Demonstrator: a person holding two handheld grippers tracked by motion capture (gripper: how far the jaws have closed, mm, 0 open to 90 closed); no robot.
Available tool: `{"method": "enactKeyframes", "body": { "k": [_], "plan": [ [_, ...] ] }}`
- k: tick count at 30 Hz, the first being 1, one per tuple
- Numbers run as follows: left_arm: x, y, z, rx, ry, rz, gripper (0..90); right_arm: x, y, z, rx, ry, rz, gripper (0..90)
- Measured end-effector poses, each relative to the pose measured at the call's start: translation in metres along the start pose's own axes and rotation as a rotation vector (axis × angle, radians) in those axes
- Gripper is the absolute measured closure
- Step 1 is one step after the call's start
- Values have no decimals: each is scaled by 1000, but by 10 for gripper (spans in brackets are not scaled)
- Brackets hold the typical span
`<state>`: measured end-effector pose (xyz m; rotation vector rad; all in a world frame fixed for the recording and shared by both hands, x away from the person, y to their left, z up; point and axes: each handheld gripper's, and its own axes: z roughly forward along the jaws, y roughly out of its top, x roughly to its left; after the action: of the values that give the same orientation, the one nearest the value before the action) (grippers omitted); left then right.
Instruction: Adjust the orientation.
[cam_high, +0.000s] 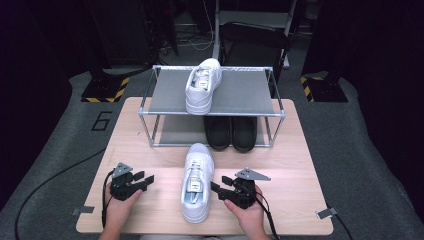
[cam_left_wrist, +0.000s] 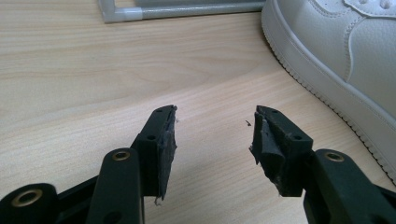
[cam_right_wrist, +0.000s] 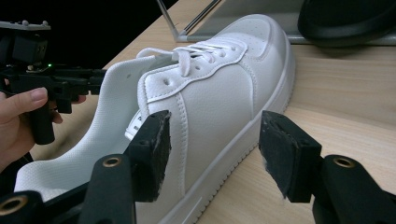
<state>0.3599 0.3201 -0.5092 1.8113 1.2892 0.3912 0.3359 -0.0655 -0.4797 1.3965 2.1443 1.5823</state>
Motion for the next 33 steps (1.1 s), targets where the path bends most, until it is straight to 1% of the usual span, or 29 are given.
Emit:
{"method": "enactKeyframes", "body": {
  "k": [1, 2, 4, 5, 6, 9, 10, 12, 14, 16, 18, 19, 20, 21, 22, 24, 25, 26, 28, 30, 32, 33],
  "plan": [
    [0, 0, 0, 3, 0, -1, 487, 0, 0, 0, 2, 3, -1, 437],
    [0, 0, 0, -1, 2, -2, 487, 1, 0, 1, 1, 4, 5, 437],
    [1, 0, 1, -12, 9, 4, 487, 2, 0, 3, 3, 8, 1, 437],
    [1, -1, 1, -13, 8, -4, 487, 3, 1, 3, 1, 7, 5, 437],
    [1, -1, 1, -13, 10, 0, 487, 4, 1, 4, -4, 13, -8, 436],
    [2, -1, 1, -13, 12, 5, 487, 7, 1, 7, 5, 23, -5, 437],
    [2, -1, 1, -12, 12, 4, 487, 8, 1, 8, 1, 19, -7, 437],
    [2, -1, 1, -12, 12, 5, 487, 9, 2, 8, 3, 18, -8, 438],
    [2, -1, 1, -12, 12, 3, 487, 9, 2, 8, -7, 18, -1, 439],
    [2, -1, 0, -8, 10, -6, 487, 9, 2, 7, -7, 21, 0, 438],
    [3, -1, 0, -14, 16, 2, 487, 10, 2, 7, -11, 29, 0, 436],
    [3, -1, 0, -14, 16, 3, 487, 11, 2, 6, -9, 34, -2, 436],
    [3, 0, -1, -2, 10, 4, 487, 12, 2, 7, -4, 32, -1, 436],
    [3, 0, -1, -4, 8, -2, 487, 14, 2, 8, -1, 41, -12, 436],
    [3, 0, -1, -4, 8, -1, 487, 16, 1, 10, 3, 46, -9, 435],
    [3, 0, -1, -3, 7, 0, 487, 18, 0, 14, 23, 44, -29, 435],
    [3, -1, -1, -6, 9, -1, 487, 20, -1, 16, 33, 46, -29, 435],
    [3, -1, -1, -5, 8, 0, 487, 21, -2, 18, 38, 52, -41, 435],
    [2, -1, -1, -3, 8, -7, 487, 23, -3, 23, 50, 49, -41, 430],
    [4, -1, -1, 0, 8, 0, 487, 24, -4, 25, 54, 24, -50, 430],
    [4, -1, -1, 2, 6, -1, 487, 23, -4, 28, 56, 16, -39, 432],
    [4, -1, -1, -7, 9, -5, 487, 22, -3, 28, 66, 8, -35, 434]
  ]
}}
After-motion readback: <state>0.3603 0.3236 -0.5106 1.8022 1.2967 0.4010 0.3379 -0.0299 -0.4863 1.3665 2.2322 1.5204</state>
